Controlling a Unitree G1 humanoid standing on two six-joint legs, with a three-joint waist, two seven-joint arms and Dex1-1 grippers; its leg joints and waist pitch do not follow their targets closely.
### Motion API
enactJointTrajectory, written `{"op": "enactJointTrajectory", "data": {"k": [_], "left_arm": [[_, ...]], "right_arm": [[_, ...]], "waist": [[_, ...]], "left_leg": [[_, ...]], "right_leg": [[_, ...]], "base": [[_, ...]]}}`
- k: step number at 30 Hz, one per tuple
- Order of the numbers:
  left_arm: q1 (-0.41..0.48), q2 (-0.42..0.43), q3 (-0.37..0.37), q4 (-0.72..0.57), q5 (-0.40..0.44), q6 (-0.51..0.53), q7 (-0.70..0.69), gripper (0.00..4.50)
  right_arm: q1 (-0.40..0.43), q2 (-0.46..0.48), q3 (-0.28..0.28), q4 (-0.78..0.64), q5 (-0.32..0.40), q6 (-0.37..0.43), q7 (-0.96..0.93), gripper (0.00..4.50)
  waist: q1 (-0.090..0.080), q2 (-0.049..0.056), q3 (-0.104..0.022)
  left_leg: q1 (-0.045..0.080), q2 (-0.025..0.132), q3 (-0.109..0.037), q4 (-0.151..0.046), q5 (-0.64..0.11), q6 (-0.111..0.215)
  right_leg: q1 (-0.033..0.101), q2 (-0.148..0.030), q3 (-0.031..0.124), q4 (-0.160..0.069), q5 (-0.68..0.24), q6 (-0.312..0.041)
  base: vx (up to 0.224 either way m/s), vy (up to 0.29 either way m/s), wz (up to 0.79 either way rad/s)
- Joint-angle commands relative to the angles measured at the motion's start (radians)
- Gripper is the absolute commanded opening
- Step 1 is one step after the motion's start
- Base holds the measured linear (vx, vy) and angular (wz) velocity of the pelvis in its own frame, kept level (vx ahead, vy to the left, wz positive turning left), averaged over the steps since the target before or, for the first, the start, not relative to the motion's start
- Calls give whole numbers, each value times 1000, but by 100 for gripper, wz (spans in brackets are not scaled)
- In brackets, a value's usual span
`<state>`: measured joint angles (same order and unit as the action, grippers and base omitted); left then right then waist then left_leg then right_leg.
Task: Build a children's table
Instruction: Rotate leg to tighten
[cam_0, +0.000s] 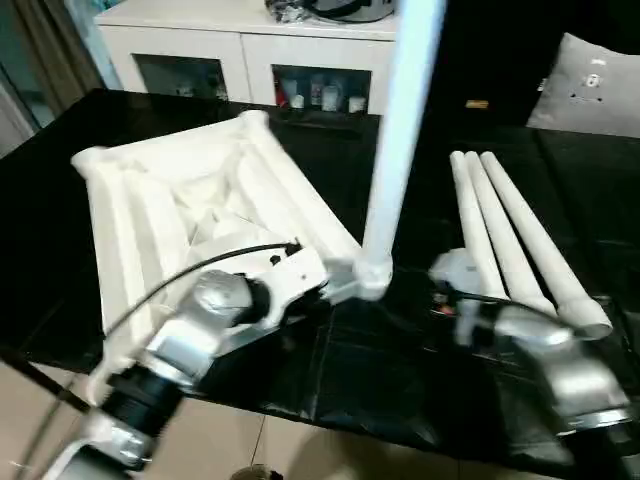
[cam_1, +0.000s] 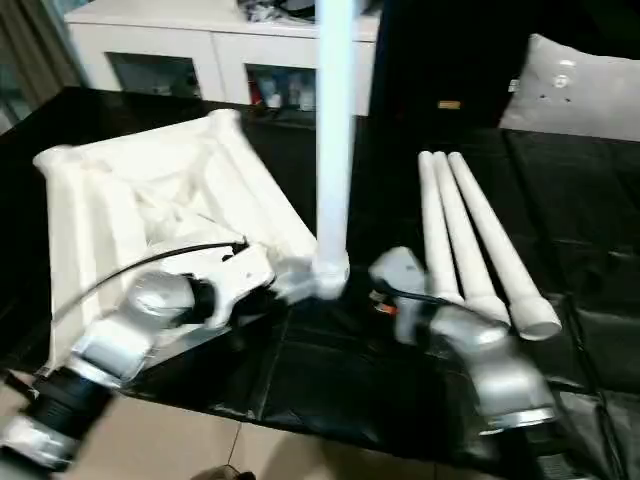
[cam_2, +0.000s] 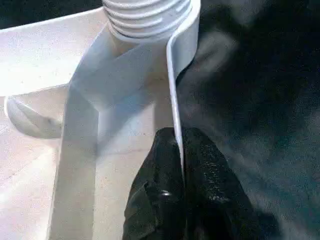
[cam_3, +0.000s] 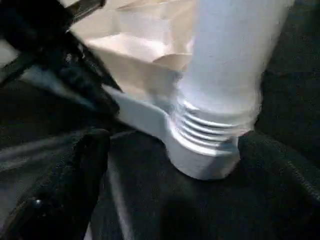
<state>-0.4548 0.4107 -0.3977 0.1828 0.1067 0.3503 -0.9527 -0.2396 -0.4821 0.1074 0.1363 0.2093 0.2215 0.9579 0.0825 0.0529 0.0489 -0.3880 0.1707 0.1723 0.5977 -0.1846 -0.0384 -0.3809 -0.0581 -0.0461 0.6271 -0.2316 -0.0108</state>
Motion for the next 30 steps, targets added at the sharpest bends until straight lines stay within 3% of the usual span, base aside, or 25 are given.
{"op": "enactJointTrajectory", "data": {"k": [1, 3, 7, 9, 10, 13, 14, 16, 20, 22, 30], "left_arm": [[-14, 23, -51, 9, 10, -66, -76, 0], [-13, 55, -64, 14, 1, -123, -139, 0], [-11, 125, -93, 6, -38, -207, -289, 0], [-15, 134, -98, 13, -37, -225, -306, 0], [-16, 135, -99, 15, -36, -228, -310, 0], [-23, 141, -102, 28, -34, -251, -329, 0], [-27, 141, -101, 37, -32, -259, -330, 0], [-34, 141, -100, 47, -34, -270, -334, 0], [-42, 141, -102, 61, -32, -285, -338, 0], [-46, 140, -103, 70, -30, -293, -340, 0], [-48, 135, -102, 87, -28, -306, -342, 0]], "right_arm": [[-19, -8, 8, -27, 23, 8, 51, 446], [-30, -34, 25, -26, 21, -5, 100, 446], [-52, -66, 55, -17, 40, -12, 197, 446], [-57, -67, 64, -16, 45, -10, 215, 429], [-57, -66, 67, -16, 45, -10, 220, 429], [-60, -66, 85, -15, 43, -6, 242, 399], [-59, -61, 95, -13, 42, -5, 251, 392], [-58, -53, 104, -10, 41, -3, 259, 362], [-61, -45, 120, 2, 30, -13, 259, 349], [-68, -36, 123, 12, 27, -13, 258, 314], [-73, -12, 130, 25, 33, 5, 248, 275]], "waist": [[2, -6, -61], [9, -6, -62], [18, -5, -65], [20, -4, -64], [22, -9, -64], [26, -9, -62], [24, -14, -62], [25, -11, -63], [28, -12, -65], [27, -11, -64], [26, -11, -64]], "left_leg": [[17, 58, -24, -60, -134, 96], [20, 61, -23, -61, -142, 88], [20, 64, -22, -60, -117, 89], [21, 64, -21, -60, -125, 89], [21, 65, -20, -61, -132, 88], [20, 65, -21, -63, -142, 74], [20, 65, -21, -63, -146, 69], [21, 65, -20, -62, -141, 67], [20, 63, -20, -61, -124, 70], [20, 63, -20, -61, -129, 69], [20, 63, -20, -62, -144, 56]], "right_leg": [[44, -87, 45, -76, -10, -241], [42, -88, 46, -76, -33, -240], [41, -87, 44, -66, 16, -252], [39, -87, 44, -66, 12, -255], [40, -88, 44, -66, -1, -256], [39, -89, 45, -69, -46, -247], [40, -89, 45, -69, -51, -245], [39, -90, 46, -68, -50, -245], [39, -89, 45, -66, -34, -243], [38, -89, 45, -67, -37, -243], [39, -89, 46, -69, -68, -237]], "base": [[0, 0, 0], [0, 0, 0], [0, 0, 0], [0, 0, 0], [0, 0, 0], [0, 0, 0], [0, 0, 0], [0, 0, 0], [0, 0, 0], [0, 0, 0], [0, 0, 0]]}}
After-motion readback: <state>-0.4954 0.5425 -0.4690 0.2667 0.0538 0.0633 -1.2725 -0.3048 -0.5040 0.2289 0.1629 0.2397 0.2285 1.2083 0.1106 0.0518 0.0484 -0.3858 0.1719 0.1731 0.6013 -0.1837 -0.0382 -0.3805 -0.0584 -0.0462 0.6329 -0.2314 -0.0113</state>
